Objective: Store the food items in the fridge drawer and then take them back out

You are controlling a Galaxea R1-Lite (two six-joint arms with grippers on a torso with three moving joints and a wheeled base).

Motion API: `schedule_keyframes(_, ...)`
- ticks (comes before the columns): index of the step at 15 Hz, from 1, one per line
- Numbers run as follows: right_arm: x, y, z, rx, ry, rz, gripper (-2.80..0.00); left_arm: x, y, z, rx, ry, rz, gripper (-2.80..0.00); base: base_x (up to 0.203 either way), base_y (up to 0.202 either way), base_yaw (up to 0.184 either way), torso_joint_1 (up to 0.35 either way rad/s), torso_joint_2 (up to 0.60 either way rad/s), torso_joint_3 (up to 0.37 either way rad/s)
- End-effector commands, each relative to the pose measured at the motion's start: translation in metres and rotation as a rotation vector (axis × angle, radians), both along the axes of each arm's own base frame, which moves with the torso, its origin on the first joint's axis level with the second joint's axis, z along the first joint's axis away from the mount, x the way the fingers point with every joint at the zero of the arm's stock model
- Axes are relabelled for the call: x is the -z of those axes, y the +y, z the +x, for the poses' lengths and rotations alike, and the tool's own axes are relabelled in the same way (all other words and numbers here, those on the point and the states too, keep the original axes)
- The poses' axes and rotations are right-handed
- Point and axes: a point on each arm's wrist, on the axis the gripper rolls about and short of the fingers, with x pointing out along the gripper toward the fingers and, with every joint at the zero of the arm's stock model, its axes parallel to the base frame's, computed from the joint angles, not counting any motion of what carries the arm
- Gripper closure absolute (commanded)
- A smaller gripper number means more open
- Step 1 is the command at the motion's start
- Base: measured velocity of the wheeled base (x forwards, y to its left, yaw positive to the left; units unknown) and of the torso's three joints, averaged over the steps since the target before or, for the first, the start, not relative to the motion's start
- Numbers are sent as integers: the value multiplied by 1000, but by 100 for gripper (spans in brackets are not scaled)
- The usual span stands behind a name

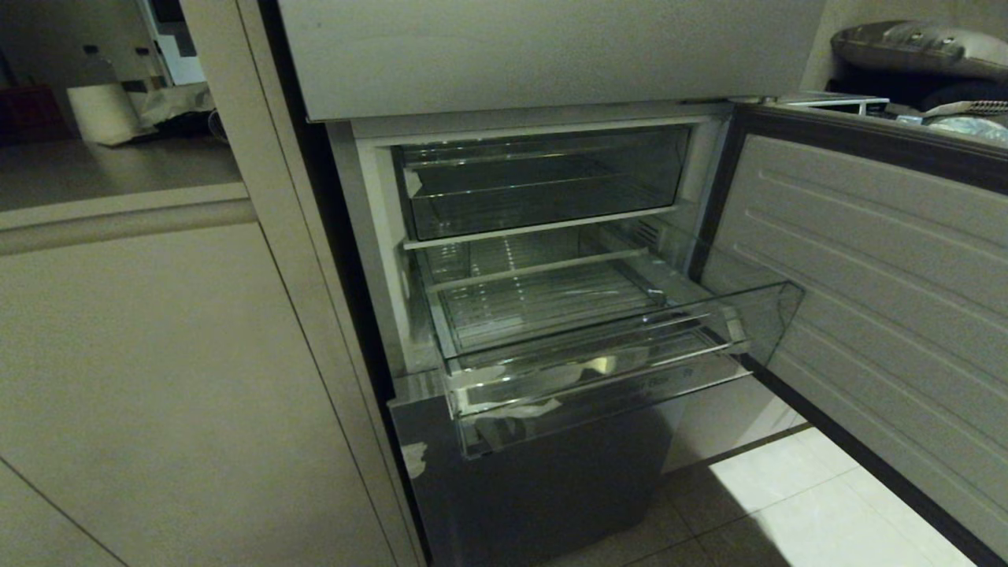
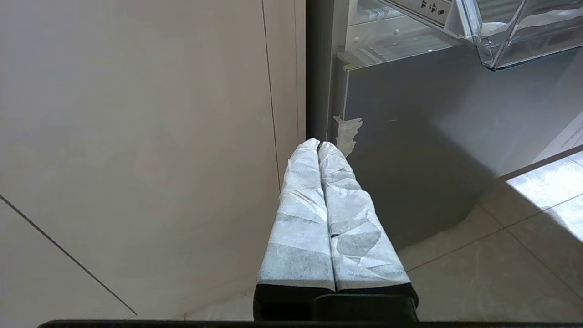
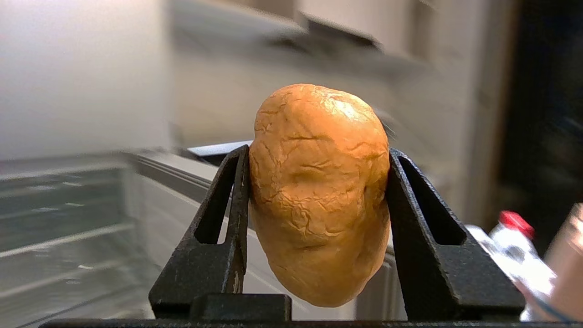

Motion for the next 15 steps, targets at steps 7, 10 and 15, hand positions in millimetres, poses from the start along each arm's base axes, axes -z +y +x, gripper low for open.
schedule_keyframes(7,-52,-7,51,231,46,117,0,0,0,0,1,1,0,0,0,0,0,0,0,0)
schedule_keyframes(10,-65,-26,71,401,57,162,0,0,0,0,1,1,0,0,0,0,0,0,0,0)
schedule_keyframes(15,-64,-103,87,711,123,257,0,0,0,0,0,1,0,0,0,0,0,0,0,0)
